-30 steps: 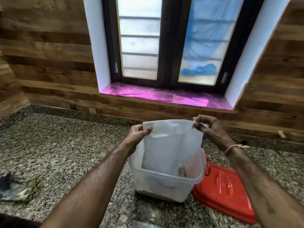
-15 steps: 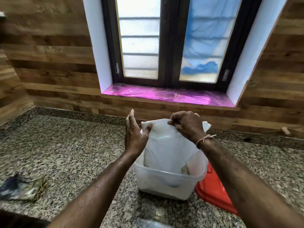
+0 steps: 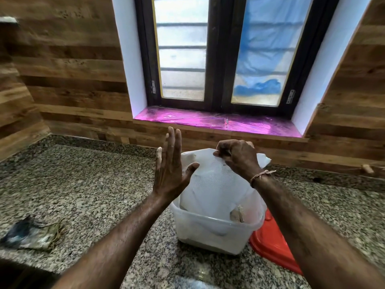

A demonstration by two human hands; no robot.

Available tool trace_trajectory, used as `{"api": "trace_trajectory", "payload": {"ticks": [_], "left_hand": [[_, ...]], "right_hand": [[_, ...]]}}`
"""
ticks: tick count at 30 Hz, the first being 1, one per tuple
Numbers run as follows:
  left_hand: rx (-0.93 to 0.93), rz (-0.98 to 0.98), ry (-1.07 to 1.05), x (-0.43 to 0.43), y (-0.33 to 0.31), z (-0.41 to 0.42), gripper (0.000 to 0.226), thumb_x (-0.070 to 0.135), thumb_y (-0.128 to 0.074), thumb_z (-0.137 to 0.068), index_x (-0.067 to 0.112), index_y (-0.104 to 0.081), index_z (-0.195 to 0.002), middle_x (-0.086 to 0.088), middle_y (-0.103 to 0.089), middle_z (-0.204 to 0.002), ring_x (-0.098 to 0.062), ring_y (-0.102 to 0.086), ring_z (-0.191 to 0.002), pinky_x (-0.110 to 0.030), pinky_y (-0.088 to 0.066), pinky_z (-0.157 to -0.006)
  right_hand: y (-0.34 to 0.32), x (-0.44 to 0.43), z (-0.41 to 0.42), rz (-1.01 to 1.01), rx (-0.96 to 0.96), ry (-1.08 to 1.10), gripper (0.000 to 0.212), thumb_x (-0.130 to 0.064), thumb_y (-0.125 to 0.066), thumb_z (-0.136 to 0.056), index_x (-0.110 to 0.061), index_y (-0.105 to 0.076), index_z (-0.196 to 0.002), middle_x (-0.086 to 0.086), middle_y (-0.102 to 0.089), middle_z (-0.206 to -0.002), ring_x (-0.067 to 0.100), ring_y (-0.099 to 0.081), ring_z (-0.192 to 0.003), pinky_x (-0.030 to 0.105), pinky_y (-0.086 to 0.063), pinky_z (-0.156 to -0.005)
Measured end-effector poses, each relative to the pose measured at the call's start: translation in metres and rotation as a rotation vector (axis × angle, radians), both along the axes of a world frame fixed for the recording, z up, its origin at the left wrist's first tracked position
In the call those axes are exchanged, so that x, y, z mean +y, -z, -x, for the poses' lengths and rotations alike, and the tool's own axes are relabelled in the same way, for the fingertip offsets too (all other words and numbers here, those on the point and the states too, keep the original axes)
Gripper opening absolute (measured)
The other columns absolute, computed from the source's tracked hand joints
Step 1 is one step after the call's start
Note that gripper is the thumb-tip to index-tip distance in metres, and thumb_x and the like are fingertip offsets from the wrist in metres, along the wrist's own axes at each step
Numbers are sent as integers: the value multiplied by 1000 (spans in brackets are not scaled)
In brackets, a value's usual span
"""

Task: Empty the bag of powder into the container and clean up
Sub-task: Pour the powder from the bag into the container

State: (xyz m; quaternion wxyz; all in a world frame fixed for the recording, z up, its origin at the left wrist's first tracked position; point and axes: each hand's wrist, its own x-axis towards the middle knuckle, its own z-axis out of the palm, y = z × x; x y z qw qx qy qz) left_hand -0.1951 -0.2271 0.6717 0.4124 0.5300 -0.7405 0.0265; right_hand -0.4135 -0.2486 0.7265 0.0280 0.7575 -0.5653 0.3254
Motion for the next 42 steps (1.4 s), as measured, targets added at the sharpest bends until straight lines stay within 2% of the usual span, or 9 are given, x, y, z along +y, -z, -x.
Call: {"api": "trace_trajectory", "payload": {"ticks": [3, 8, 12, 17, 19, 22, 25, 33, 42], "left_hand": [[-34, -26, -11, 0, 1, -1, 86, 78, -19, -95, 20, -48, -151, -4, -51, -154, -21, -47, -144, -62, -25, -119], [1, -1, -35, -5, 7, -6, 95, 69, -42, -94, 19, -2, -164, 0, -1, -173, -19, -17, -157, -58, -14, -120], [-81, -16, -23, -4, 6, -9, 80, 75, -23, -97, 23, -43, -154, -1, -34, -165, -18, -25, -154, -67, -21, -119], [-9, -23, -25, -3, 11, -10, 90, 69, -39, -95, 19, -11, -164, -1, 3, -172, -20, -9, -159, -60, -13, -121], [-68, -17, -35, -3, 12, -12, 76, 67, -40, -95, 25, -34, -159, 0, 0, -172, -22, -8, -158, -67, -18, -120], [-13, -34, -31, -2, 13, -14, 77, 60, -49, -98, 28, -23, -162, 0, -3, -172, -23, -13, -158, -57, -15, -120], [37, -58, -25, -2, 11, -13, 65, 59, -51, -96, 26, -47, -152, -3, -52, -153, -22, -51, -139, -50, -34, -112], [756, -634, 301, -3, 5, -9, 56, 22, -82, -86, 16, -57, -136, -3, -72, -122, -19, -70, -112, -34, -58, -95], [954, -500, 255, 10, 19, 5, 32, 14, -79, -86, 19, -69, -116, -3, -77, -107, -25, -73, -102, -49, -60, -92]], "right_hand": [[2, -1, 0, 3, 11, 9, 12, -39, -75, -89, -29, -77, -81, -11, -74, -76, 1, -52, -72, 27, -30, -82], [4, -1, -2, 15, -7, 27, 15, -41, -74, -89, -28, -76, -81, -13, -69, -71, 1, -51, -71, 28, -29, -81], [3, -1, -3, 19, -21, 18, 14, -39, -76, -88, -28, -76, -80, -12, -71, -72, 1, -52, -70, 28, -34, -80], [4, 0, -3, -7, -19, 34, 17, -41, -74, -89, -27, -73, -78, -18, -56, -63, 4, -52, -69, 33, -38, -81], [3, 0, -4, -13, -13, 35, 17, -41, -74, -89, -28, -72, -78, -17, -55, -63, 5, -52, -69, 34, -40, -83], [6, 0, -4, -9, -31, 31, 18, -42, -75, -88, -27, -73, -78, -18, -59, -64, 4, -55, -69, 36, -45, -87], [7, 1, -4, -10, -31, 24, 16, -41, -76, -87, -28, -74, -78, -18, -61, -65, 2, -55, -70, 37, -47, -87], [6, 1, -5, -6, -111, 41, 19, -40, -72, -90, -24, -71, -78, -12, -62, -63, 7, -55, -67, 30, -41, -74], [-1, -1, -20, -132, 10, -13, 19, -45, -74, -87, -33, -74, -102, -13, -75, -103, 13, -67, -99, 38, -39, -93]]}}
